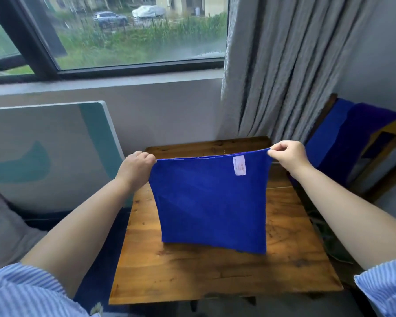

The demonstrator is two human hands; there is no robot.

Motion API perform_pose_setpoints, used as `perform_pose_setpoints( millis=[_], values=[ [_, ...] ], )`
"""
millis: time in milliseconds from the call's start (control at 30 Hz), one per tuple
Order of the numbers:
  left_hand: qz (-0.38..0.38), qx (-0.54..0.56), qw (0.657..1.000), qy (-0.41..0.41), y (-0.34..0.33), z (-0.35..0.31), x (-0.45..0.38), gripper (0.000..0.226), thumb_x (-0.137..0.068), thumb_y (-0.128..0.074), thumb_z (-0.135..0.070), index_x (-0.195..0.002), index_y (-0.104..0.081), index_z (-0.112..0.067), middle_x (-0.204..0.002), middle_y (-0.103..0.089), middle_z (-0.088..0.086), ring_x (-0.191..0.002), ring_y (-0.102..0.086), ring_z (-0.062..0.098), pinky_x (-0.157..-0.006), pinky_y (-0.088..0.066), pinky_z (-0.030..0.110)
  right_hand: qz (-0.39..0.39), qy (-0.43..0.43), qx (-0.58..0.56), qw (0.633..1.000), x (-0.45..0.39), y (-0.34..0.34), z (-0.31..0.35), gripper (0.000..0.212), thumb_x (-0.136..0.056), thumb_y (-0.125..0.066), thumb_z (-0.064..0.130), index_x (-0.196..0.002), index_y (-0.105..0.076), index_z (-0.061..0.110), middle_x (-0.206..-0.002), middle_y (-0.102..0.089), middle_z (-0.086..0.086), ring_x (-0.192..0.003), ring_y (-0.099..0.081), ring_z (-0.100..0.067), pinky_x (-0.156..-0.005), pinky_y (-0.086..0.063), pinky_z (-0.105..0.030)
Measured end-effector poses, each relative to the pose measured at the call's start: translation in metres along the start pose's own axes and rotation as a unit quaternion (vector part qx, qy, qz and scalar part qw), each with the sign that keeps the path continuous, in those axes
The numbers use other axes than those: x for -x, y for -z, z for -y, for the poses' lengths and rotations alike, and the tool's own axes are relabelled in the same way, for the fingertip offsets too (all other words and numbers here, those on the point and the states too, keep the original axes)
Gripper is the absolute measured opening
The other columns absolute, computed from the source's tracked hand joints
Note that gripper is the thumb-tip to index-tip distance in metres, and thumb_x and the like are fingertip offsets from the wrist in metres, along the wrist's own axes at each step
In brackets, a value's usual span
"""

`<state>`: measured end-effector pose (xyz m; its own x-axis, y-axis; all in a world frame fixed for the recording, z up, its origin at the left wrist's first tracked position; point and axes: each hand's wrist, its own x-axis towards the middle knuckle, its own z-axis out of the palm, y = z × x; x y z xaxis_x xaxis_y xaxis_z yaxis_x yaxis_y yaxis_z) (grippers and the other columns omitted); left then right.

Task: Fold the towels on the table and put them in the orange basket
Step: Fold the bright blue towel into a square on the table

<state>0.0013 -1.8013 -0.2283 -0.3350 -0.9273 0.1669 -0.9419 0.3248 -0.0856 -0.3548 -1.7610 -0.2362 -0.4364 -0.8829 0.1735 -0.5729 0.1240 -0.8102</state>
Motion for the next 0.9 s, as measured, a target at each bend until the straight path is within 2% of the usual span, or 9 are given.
perform_pose_setpoints(
  millis=[100, 200, 267, 367, 467, 533, 600, 733, 900],
  values=[
    [-0.12, 0.028, 0.991, -0.049, 0.027, -0.016, -0.009, 0.017, -0.073, -0.053, 0.011, -0.09, -0.054, 0.005, -0.063, -0.063, 0.021, -0.057, -0.062, 0.034, -0.05, -0.048, 0.036, -0.059, -0.005, -0.041, 0.997, -0.009, 0.023, 0.008, 0.01, -0.076, -0.059, -0.001, -0.079, -0.065, -0.007, -0.058, -0.052, 0.001, -0.053, -0.048, -0.006, -0.042, -0.034, -0.003],
    [-0.228, -0.052, 0.962, -0.141, 0.048, -0.032, -0.007, 0.033, -0.057, -0.064, 0.006, -0.089, -0.057, 0.004, -0.032, -0.048, 0.011, -0.022, -0.046, 0.025, -0.025, -0.036, 0.022, -0.093, 0.058, 0.004, 0.994, -0.011, 0.033, 0.011, 0.015, -0.079, -0.055, -0.004, -0.093, -0.059, -0.005, -0.078, -0.058, -0.01, -0.07, -0.051, -0.024, -0.056, -0.035, -0.011],
    [-0.157, -0.118, 0.963, -0.183, 0.05, -0.041, -0.004, 0.019, -0.083, -0.056, -0.013, -0.097, -0.048, -0.004, -0.049, -0.061, 0.012, -0.042, -0.061, 0.025, -0.037, -0.044, 0.025, -0.067, 0.083, 0.074, 0.992, -0.007, 0.039, 0.008, 0.027, -0.08, -0.048, -0.007, -0.106, -0.055, -0.005, -0.1, -0.06, -0.02, -0.088, -0.055, -0.032, -0.071, -0.039, -0.025],
    [0.145, -0.25, 0.943, -0.162, 0.05, -0.061, 0.01, 0.03, -0.1, -0.03, -0.029, -0.114, -0.045, -0.007, -0.1, -0.067, 0.01, -0.094, -0.063, 0.028, -0.073, -0.047, 0.033, 0.027, 0.107, 0.207, 0.972, 0.0, 0.048, -0.005, 0.036, -0.08, -0.04, -0.011, -0.11, -0.06, -0.004, -0.114, -0.053, -0.025, -0.106, -0.051, -0.037, -0.082, -0.04, -0.034],
    [0.08, -0.319, 0.937, -0.121, 0.064, -0.063, 0.015, 0.026, -0.099, -0.029, -0.02, -0.111, -0.047, -0.006, -0.104, -0.066, 0.008, -0.097, -0.064, 0.028, -0.073, -0.049, 0.034, -0.026, 0.156, 0.193, 0.968, 0.003, 0.068, 0.003, 0.033, -0.082, -0.04, -0.01, -0.103, -0.064, -0.006, -0.111, -0.052, -0.027, -0.104, -0.05, -0.038, -0.081, -0.038, -0.034],
    [-0.091, -0.152, 0.983, -0.058, 0.071, -0.064, 0.02, 0.027, -0.092, -0.035, -0.012, -0.093, -0.057, 0.003, -0.086, -0.068, 0.018, -0.08, -0.067, 0.033, -0.059, -0.052, 0.037, -0.124, 0.211, 0.131, 0.961, 0.006, 0.08, 0.012, 0.03, -0.082, -0.04, -0.009, -0.098, -0.064, -0.008, -0.102, -0.057, -0.029, -0.098, -0.053, -0.04, -0.079, -0.035, -0.033],
    [-0.219, -0.082, 0.972, -0.038, 0.074, -0.07, 0.028, 0.021, -0.08, -0.042, -0.002, -0.073, -0.06, 0.006, -0.064, -0.063, 0.022, -0.06, -0.065, 0.033, -0.044, -0.052, 0.035, -0.161, 0.245, 0.102, 0.951, 0.011, 0.085, 0.012, 0.028, -0.081, -0.04, -0.008, -0.095, -0.064, -0.009, -0.097, -0.062, -0.03, -0.094, -0.055, -0.042, -0.079, -0.035, -0.034],
    [0.078, -0.063, 0.994, 0.034, 0.049, -0.081, 0.042, 0.034, -0.095, -0.037, -0.025, -0.062, -0.043, -0.019, -0.069, -0.05, 0.004, -0.106, -0.057, 0.036, -0.061, -0.041, 0.027, 0.053, 0.168, 0.229, 0.957, 0.017, 0.086, -0.015, 0.029, -0.09, -0.04, 0.002, -0.108, -0.062, -0.001, -0.111, -0.063, -0.023, -0.104, -0.055, -0.036, -0.08, -0.043, -0.036],
    [0.066, -0.188, 0.979, -0.039, 0.038, -0.073, 0.045, 0.014, -0.098, -0.027, -0.015, -0.084, -0.027, -0.014, -0.1, -0.064, 0.004, -0.09, -0.064, 0.025, -0.068, -0.049, 0.031, 0.042, 0.163, 0.194, 0.967, 0.023, 0.087, -0.03, 0.026, -0.09, -0.041, 0.003, -0.103, -0.064, 0.001, -0.104, -0.066, -0.022, -0.098, -0.058, -0.037, -0.076, -0.044, -0.037]
  ],
)
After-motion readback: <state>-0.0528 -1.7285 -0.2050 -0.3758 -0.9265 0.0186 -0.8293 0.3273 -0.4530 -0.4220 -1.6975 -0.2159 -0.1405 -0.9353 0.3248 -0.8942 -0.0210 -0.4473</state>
